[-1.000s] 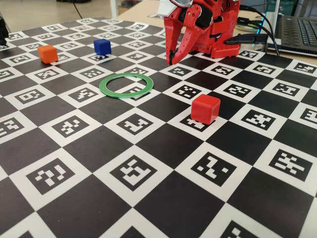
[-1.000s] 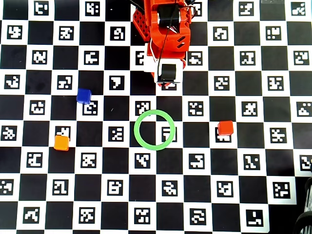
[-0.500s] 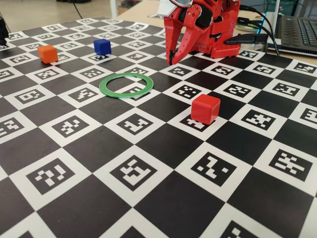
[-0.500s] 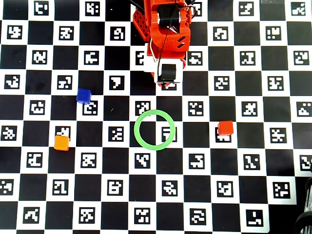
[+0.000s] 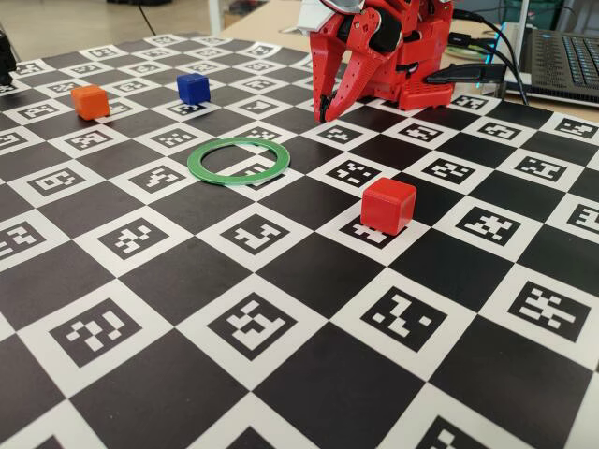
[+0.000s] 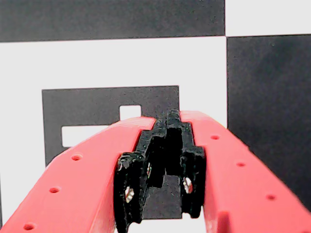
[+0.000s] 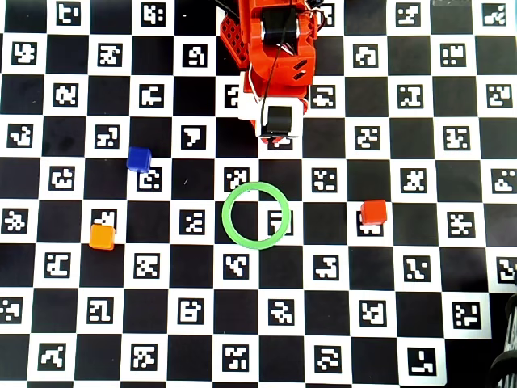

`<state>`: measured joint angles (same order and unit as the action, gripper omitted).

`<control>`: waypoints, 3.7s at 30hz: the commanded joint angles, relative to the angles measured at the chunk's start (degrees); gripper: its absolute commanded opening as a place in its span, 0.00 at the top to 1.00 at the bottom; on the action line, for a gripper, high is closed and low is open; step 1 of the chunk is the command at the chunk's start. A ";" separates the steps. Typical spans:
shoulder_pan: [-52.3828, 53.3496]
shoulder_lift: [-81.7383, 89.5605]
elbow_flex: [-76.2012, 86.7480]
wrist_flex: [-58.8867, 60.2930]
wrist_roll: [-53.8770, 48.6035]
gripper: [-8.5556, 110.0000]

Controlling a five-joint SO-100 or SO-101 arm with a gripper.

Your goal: Grab the red cube then put it in the green circle then put the blue cube on top and finally the orange cube on top

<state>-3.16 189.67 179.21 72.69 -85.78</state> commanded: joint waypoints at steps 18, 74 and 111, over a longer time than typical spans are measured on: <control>1.32 2.81 2.37 5.89 -1.41 0.97; -22.94 -91.14 -95.01 8.44 98.00 0.95; -29.44 -109.69 -87.28 -5.45 115.58 0.52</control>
<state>-33.40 78.75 91.93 68.82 29.71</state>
